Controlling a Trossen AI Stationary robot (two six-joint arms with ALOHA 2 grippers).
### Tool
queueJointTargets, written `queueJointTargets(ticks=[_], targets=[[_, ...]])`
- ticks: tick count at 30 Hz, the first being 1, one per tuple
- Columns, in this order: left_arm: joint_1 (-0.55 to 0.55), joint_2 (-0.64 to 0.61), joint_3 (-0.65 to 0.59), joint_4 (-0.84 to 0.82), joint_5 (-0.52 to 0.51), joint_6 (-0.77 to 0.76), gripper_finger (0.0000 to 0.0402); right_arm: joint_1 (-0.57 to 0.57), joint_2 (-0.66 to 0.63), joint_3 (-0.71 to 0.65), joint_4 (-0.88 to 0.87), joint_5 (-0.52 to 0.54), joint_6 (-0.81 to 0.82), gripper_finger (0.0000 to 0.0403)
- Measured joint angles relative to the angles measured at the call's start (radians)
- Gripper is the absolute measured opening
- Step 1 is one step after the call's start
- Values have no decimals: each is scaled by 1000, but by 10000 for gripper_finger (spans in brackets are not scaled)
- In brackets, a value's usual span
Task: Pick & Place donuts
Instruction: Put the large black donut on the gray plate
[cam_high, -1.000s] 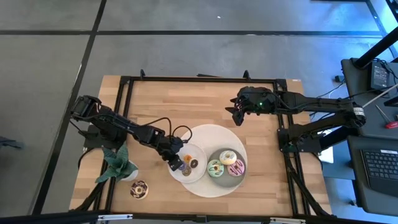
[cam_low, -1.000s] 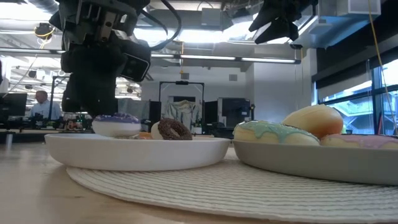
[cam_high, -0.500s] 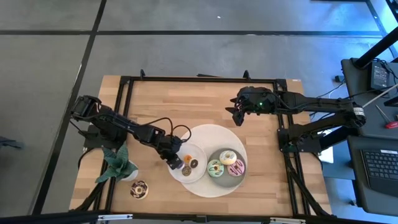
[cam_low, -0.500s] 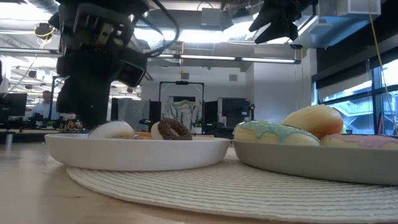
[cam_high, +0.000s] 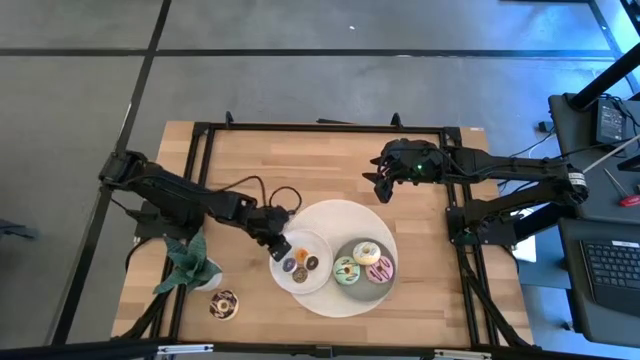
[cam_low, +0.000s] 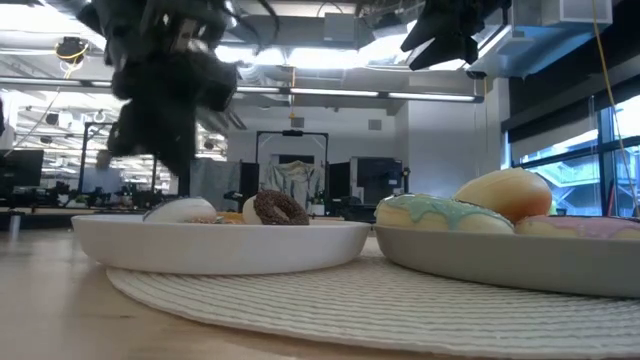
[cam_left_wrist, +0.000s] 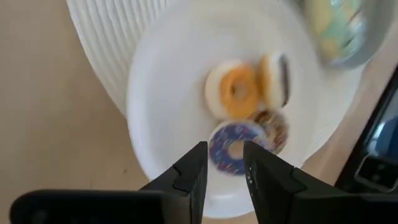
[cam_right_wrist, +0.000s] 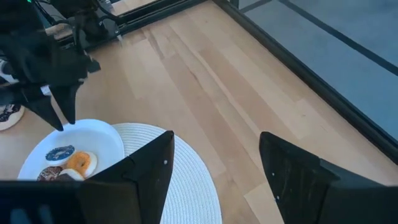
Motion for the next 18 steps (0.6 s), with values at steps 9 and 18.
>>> queueJointTargets(ticks=[9, 18], targets=[[-60, -106, 0, 21, -3, 275, 100, 0, 0, 0, -7, 0, -19, 237], [-206, -110, 0, -48, 191, 508, 104, 0, 0, 0, -24, 0, -21, 237]])
